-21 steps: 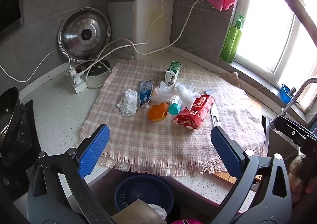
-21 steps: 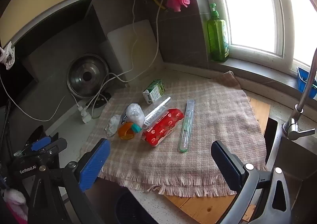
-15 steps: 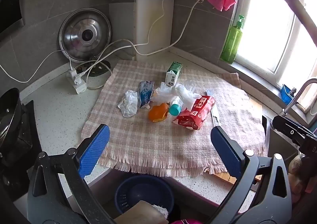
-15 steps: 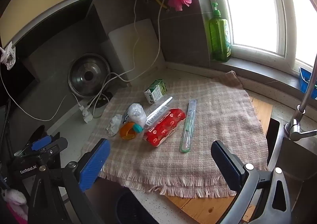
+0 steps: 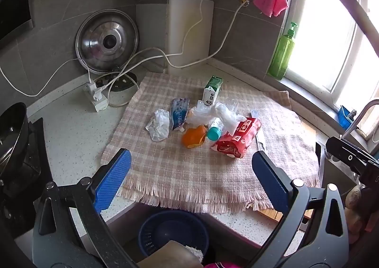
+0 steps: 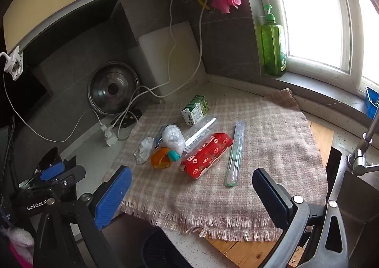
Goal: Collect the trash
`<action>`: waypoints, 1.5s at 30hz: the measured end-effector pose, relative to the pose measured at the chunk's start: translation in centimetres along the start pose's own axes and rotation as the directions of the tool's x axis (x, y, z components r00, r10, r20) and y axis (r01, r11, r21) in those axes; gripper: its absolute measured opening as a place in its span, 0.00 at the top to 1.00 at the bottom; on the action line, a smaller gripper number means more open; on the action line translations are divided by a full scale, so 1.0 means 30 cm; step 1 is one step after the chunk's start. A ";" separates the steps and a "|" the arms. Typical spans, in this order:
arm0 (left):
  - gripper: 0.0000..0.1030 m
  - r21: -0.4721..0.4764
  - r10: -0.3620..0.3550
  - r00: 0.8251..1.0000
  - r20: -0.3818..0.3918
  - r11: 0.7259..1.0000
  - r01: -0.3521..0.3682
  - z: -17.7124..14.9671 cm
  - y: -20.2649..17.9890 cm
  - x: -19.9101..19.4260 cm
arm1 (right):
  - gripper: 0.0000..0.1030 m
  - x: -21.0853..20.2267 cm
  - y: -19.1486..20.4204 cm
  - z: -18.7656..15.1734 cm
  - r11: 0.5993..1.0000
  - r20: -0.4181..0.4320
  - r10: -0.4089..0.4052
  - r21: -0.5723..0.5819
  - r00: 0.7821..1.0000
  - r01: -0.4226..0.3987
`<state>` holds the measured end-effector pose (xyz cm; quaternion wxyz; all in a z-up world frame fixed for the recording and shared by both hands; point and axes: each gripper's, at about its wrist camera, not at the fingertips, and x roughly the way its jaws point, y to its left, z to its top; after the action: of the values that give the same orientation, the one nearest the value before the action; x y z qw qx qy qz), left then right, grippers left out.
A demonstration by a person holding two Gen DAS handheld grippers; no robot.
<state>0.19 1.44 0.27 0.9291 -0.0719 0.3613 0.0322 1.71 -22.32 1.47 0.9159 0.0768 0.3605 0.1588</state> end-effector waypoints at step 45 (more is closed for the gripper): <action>0.00 -0.010 -0.001 1.000 0.004 1.000 0.001 -0.006 -0.004 -0.002 | 0.00 -0.016 0.018 0.021 1.000 0.005 -0.018 -0.009 1.000 0.018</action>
<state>0.03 1.28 0.21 0.9295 -0.0767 0.3591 0.0336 1.70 -22.00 2.38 0.9185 0.0697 0.3582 0.1521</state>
